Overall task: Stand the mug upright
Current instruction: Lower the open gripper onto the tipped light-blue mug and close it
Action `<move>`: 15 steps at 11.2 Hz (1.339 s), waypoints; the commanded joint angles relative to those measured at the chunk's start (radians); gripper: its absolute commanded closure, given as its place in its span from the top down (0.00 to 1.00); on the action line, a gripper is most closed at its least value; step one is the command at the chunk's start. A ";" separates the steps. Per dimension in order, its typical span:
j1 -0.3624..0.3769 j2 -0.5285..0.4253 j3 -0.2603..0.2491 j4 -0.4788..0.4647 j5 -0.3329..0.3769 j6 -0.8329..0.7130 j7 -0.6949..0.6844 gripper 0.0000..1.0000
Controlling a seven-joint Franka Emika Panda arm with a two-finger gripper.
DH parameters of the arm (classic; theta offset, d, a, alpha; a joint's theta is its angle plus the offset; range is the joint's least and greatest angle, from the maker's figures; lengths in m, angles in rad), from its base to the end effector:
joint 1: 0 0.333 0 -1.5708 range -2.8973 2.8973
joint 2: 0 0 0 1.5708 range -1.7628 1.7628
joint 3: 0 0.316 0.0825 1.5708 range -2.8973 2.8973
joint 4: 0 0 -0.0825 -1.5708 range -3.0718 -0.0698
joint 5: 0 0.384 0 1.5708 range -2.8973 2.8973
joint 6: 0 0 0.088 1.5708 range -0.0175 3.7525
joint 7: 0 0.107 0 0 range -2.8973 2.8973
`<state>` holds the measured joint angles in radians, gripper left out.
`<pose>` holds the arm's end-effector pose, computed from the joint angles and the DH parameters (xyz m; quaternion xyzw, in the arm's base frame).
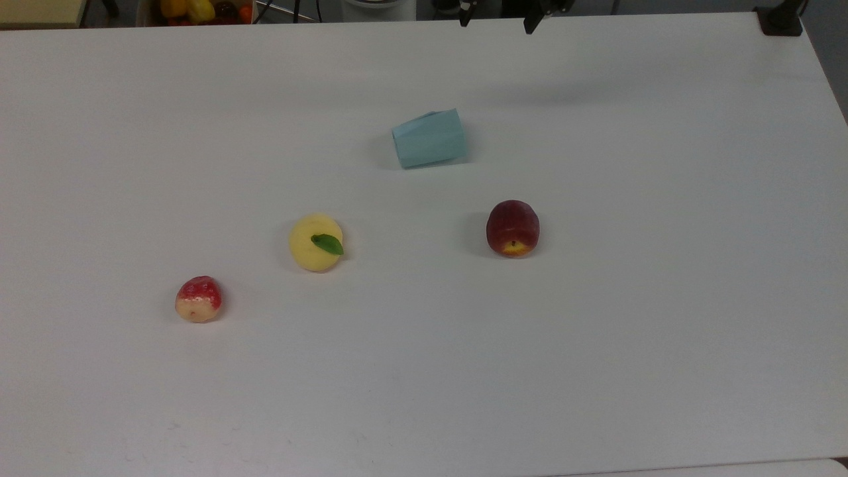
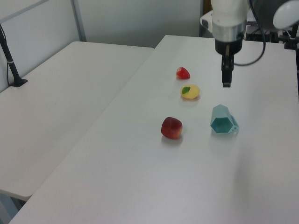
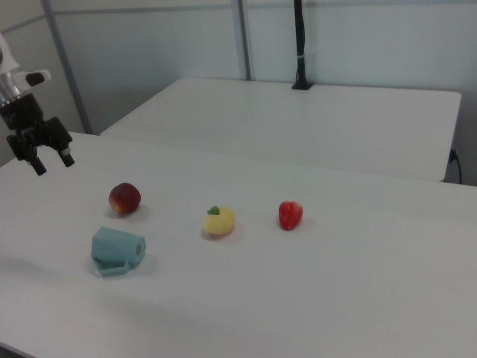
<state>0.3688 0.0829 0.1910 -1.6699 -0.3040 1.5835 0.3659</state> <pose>0.5019 0.2729 0.5375 0.9801 0.1103 -0.0102 0.1648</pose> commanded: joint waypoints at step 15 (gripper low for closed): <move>0.039 0.224 0.022 -0.373 -0.648 0.234 0.607 0.95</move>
<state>0.4303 0.3096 0.2152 -2.0078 -0.9146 1.8028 0.9505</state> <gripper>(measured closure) 0.000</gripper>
